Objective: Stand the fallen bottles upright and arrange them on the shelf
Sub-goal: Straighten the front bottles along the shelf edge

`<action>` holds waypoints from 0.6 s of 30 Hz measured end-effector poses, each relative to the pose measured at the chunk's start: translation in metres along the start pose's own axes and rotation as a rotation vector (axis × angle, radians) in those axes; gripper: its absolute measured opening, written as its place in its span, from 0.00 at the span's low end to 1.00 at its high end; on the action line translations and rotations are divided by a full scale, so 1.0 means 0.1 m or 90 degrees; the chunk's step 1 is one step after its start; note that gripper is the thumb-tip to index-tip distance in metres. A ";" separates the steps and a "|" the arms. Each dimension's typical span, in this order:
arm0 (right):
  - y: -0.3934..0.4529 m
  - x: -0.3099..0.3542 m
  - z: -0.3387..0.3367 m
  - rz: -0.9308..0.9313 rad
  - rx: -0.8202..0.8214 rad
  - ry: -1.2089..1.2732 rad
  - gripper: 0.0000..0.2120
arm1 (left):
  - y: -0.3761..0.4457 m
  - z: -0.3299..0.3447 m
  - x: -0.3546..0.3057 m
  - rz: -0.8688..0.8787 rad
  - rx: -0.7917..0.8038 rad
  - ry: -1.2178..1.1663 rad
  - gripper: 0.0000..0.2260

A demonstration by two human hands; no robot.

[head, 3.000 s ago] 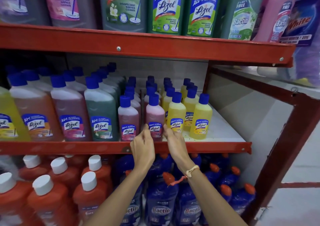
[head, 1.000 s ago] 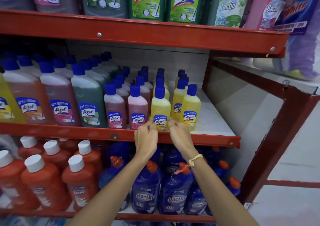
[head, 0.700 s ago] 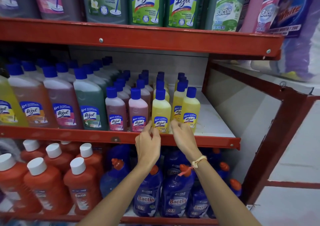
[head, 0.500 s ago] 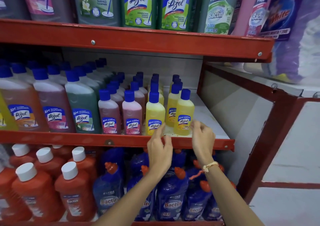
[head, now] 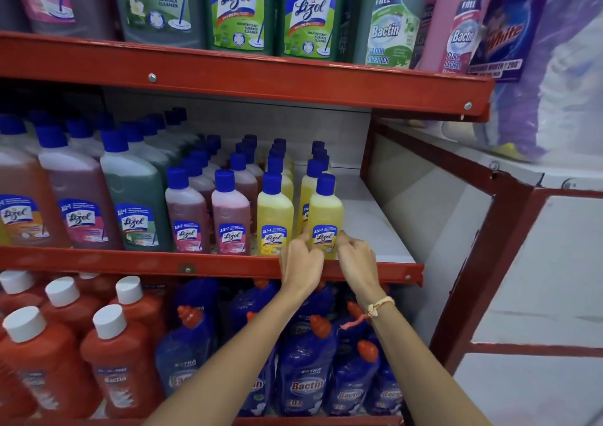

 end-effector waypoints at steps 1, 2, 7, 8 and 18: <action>-0.06 0.02 0.00 -0.006 0.007 -0.001 0.18 | -0.04 -0.04 0.00 0.002 -0.011 0.004 0.23; -0.08 0.02 0.01 -0.012 0.009 0.001 0.18 | -0.06 -0.06 -0.01 0.002 -0.014 0.008 0.22; -0.19 0.08 -0.01 -0.017 0.005 -0.013 0.18 | -0.17 -0.16 -0.06 0.008 0.003 0.022 0.19; -0.20 0.09 -0.01 -0.015 0.002 -0.019 0.18 | -0.19 -0.17 -0.09 0.007 0.004 0.025 0.19; -0.18 0.10 0.01 -0.010 0.025 -0.063 0.18 | -0.17 -0.15 -0.09 -0.001 0.036 0.069 0.21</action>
Point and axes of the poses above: each hand's wrist, its own y-axis towards the middle knuckle, its own z-axis out of the palm, x = y × z, the point moved 2 cm from there along y, towards the middle knuckle, and after that the axes turned 15 degrees about -y, right-handed, at the moved point
